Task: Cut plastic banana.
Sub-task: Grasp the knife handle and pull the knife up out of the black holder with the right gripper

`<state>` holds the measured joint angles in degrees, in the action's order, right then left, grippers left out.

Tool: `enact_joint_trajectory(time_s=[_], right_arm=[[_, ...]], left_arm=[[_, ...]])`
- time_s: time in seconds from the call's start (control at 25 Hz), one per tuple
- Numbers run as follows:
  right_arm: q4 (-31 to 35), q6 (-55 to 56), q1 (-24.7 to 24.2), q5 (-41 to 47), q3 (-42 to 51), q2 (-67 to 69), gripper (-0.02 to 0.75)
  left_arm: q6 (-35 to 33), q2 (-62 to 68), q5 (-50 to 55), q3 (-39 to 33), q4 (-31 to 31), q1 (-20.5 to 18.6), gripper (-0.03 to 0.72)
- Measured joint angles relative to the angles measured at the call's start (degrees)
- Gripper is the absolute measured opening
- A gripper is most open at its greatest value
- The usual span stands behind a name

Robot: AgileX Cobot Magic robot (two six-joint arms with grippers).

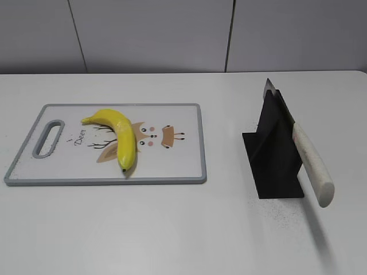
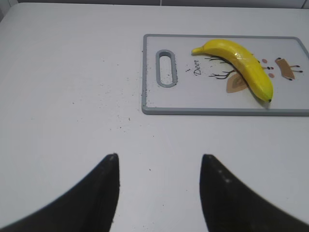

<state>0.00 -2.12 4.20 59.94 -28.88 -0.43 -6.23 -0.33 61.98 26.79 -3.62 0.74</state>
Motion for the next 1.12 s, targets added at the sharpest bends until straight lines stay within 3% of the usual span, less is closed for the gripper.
enact_joint_trajectory(time_s=[0.52,1.12], right_arm=[[0.3,0.0,0.0,0.0,-1.5,2.0,0.5],[6.1,0.0,0.3,7.2,-16.6,32.8,0.49]], left_arm=[[0.0,0.0,0.0,0.0,0.0,0.0,0.526],[0.0,0.0,0.0,0.0,-0.2,0.0,0.526]])
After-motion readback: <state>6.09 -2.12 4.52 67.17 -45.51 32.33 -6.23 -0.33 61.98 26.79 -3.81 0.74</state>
